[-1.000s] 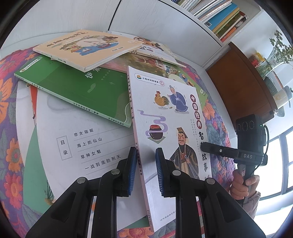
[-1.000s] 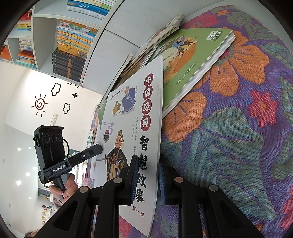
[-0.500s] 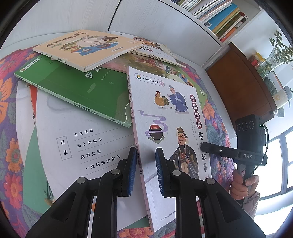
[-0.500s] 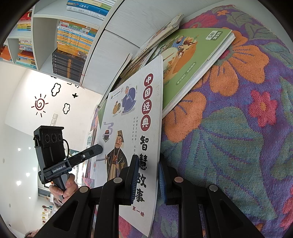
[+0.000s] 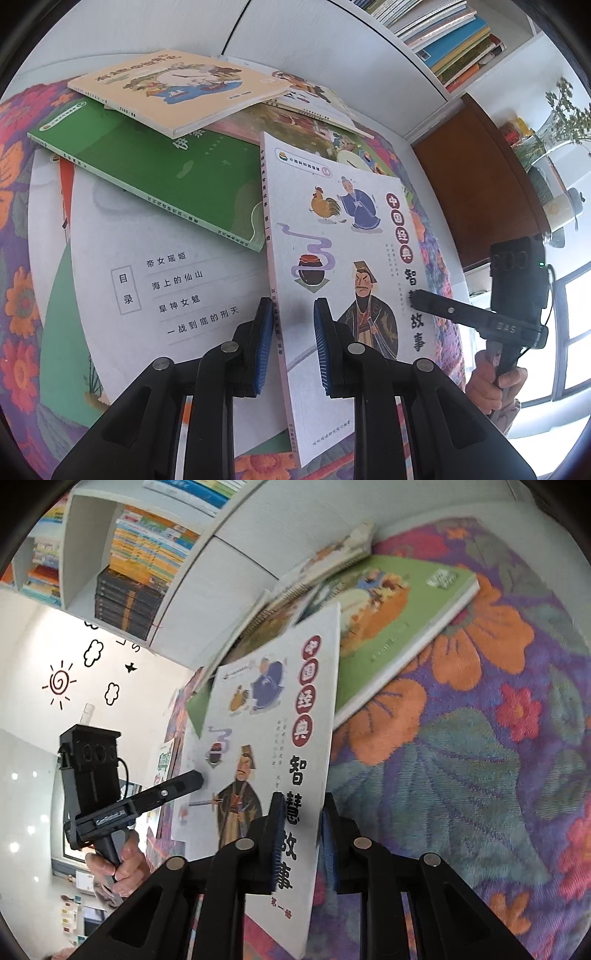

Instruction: Organize books

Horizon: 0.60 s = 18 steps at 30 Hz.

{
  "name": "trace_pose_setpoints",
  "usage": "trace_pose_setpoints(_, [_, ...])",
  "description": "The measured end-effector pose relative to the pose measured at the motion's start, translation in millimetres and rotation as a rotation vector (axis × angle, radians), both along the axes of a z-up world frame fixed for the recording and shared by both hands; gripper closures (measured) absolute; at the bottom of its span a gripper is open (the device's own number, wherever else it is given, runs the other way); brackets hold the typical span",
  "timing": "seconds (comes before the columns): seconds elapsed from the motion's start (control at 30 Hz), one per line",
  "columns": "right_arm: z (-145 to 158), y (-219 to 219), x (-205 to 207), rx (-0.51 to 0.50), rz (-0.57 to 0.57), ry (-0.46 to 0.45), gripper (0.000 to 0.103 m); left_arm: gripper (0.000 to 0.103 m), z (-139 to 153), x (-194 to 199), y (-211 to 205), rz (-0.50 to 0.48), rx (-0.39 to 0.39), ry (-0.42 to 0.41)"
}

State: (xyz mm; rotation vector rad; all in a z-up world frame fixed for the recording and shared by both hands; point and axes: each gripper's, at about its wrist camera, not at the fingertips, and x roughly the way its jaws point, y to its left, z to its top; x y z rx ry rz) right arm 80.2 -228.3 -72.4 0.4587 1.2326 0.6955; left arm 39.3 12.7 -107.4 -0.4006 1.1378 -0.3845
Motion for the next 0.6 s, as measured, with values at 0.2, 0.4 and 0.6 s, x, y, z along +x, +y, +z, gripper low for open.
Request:
trace_pose_setpoints(0.2, [32,22,-15,-0.049,0.039,-0.091,0.084,0.085,5,-2,3,0.006,0.006,-0.009])
trace_pose_setpoints(0.4, [53,46,-25,-0.104,0.06,-0.149,0.084,0.085,15,-6,14,0.022,-0.011,-0.028])
trace_pose_setpoints(0.6, [77,66,-36,-0.154,0.089,-0.209,0.084,0.085,32,-14,32,0.04,-0.042,-0.066])
